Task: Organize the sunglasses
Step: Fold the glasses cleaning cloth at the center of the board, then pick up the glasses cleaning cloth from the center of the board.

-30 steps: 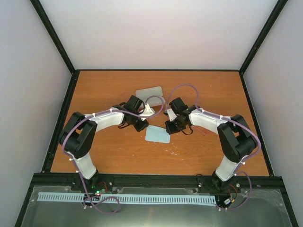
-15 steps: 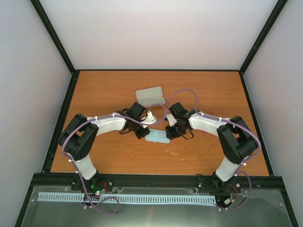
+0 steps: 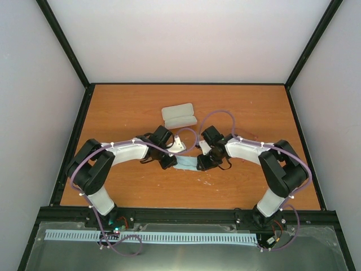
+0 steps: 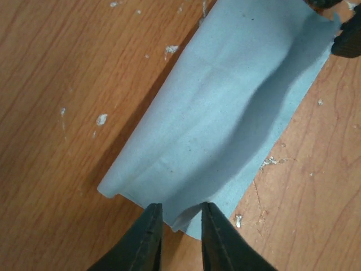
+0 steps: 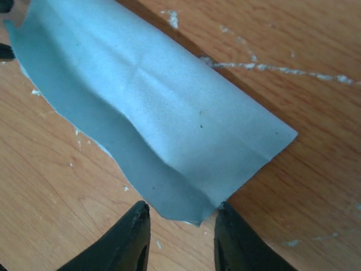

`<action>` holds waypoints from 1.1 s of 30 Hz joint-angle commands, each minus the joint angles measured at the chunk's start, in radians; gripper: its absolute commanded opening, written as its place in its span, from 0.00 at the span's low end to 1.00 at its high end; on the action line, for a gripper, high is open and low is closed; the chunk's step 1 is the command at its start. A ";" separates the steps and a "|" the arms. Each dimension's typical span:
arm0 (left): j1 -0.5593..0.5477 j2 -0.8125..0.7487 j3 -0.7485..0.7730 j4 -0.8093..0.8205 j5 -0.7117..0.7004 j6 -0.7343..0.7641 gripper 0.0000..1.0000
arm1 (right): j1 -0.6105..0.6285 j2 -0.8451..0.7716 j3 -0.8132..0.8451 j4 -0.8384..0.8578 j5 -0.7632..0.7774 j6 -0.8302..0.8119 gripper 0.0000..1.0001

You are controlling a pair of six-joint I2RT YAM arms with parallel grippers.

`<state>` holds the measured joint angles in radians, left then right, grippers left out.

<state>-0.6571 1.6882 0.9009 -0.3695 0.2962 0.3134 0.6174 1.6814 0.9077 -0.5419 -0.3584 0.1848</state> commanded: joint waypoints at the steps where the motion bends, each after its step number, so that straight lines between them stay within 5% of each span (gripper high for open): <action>1: -0.012 -0.038 -0.009 0.021 -0.024 0.019 0.29 | 0.008 -0.067 -0.001 -0.001 0.022 0.008 0.36; 9: 0.003 -0.080 0.030 0.020 -0.060 -0.007 0.41 | 0.007 -0.126 0.052 -0.012 0.120 0.021 0.45; 22: 0.074 0.002 0.113 -0.022 0.031 0.020 0.41 | 0.006 0.030 0.104 -0.072 0.167 -0.051 0.53; 33: 0.065 0.017 0.116 -0.043 0.082 0.047 0.46 | 0.007 0.082 0.132 -0.054 0.160 -0.033 0.49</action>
<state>-0.5850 1.7096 0.9943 -0.4053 0.3500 0.3336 0.6178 1.7432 1.0210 -0.6014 -0.2008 0.1535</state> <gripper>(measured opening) 0.456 0.528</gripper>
